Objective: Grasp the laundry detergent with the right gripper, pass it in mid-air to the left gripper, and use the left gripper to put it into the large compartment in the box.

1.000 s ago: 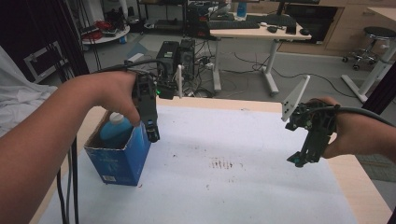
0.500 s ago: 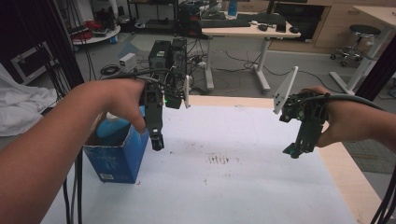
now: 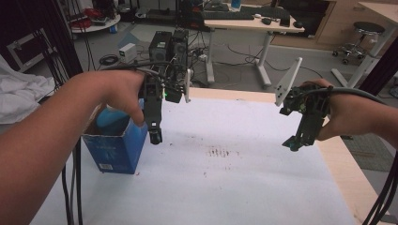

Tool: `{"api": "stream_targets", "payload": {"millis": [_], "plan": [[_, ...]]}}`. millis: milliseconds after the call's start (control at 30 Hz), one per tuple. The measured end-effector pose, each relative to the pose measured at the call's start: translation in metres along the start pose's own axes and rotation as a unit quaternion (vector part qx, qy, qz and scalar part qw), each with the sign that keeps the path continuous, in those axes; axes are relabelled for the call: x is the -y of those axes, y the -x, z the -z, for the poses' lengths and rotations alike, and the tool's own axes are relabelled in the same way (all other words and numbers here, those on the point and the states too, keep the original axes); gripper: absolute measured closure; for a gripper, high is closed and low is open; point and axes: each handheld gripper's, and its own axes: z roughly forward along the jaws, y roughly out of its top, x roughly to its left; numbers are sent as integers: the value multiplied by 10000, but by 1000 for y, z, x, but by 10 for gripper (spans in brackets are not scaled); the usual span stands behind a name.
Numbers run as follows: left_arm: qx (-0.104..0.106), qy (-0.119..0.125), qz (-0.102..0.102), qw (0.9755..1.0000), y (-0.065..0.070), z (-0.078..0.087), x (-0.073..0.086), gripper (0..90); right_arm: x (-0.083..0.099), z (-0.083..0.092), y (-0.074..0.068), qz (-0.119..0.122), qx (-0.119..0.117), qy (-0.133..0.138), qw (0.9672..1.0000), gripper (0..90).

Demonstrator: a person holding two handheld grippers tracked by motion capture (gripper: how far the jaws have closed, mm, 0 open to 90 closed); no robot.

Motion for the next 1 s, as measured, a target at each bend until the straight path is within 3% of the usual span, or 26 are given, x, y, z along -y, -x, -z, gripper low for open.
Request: {"api": "stream_targets", "payload": {"millis": [300,1000], "plan": [[63,-23,12,10000,-4,1,-8,16,4,6,3,-14,27,26,10000,8],[117,-51,-7,9999,-6,4,-18,16,8,3,5,63,-23,-213,9998,8]]}}
